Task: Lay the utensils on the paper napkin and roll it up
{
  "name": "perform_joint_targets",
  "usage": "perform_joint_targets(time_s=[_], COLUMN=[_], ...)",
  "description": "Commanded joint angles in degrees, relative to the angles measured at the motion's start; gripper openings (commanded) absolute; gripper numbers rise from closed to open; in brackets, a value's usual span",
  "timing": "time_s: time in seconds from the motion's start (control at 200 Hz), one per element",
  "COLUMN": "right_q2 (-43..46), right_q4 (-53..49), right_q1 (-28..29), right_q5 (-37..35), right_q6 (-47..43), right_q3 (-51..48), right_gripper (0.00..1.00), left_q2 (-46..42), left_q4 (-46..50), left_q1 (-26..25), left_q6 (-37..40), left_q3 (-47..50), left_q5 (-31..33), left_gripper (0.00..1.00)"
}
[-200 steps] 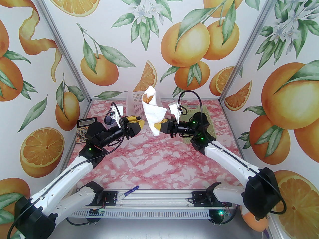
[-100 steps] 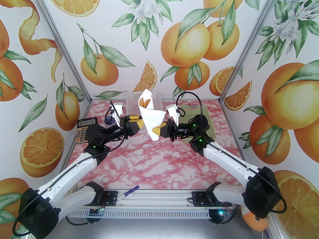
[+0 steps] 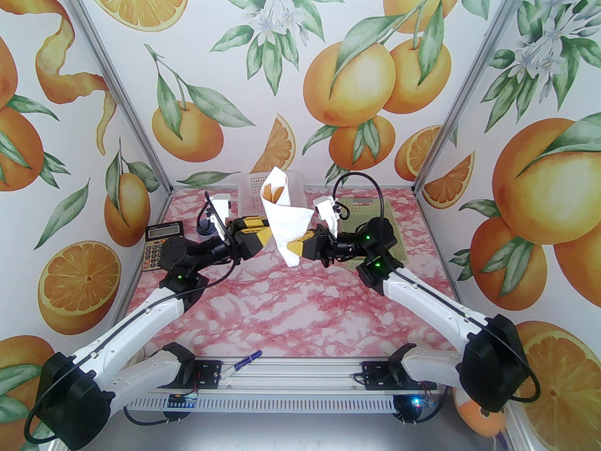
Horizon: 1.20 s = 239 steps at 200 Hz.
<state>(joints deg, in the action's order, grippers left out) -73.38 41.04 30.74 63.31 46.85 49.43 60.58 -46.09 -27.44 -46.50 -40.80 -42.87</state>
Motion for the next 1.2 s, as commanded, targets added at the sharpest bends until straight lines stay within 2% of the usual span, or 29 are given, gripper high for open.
perform_joint_targets(time_s=[0.0,0.42,0.81,1.191], right_q2=[0.47,0.18,-0.05,-0.45], right_q4=[3.56,3.61,4.10,4.49], right_q1=[0.50,0.78,1.95,3.30], right_q5=[1.07,1.73,2.83,4.00], right_q6=[0.85,1.40,1.40,1.67], right_q3=[0.58,0.67,0.38,1.02], right_gripper=[0.00,0.00,0.00,0.00], left_q2=[-1.10,0.66,1.69,3.21], left_q4=[-2.58,-5.48,-5.37,-6.12], left_q1=[-0.16,-0.81,-1.85,-3.58], left_q6=[0.27,-0.14,0.36,0.71], left_q3=[0.46,-0.38,-1.04,-2.27], left_q5=[-1.19,-2.92,-2.73,-3.53], left_gripper=[0.49,0.50,0.39,0.32])
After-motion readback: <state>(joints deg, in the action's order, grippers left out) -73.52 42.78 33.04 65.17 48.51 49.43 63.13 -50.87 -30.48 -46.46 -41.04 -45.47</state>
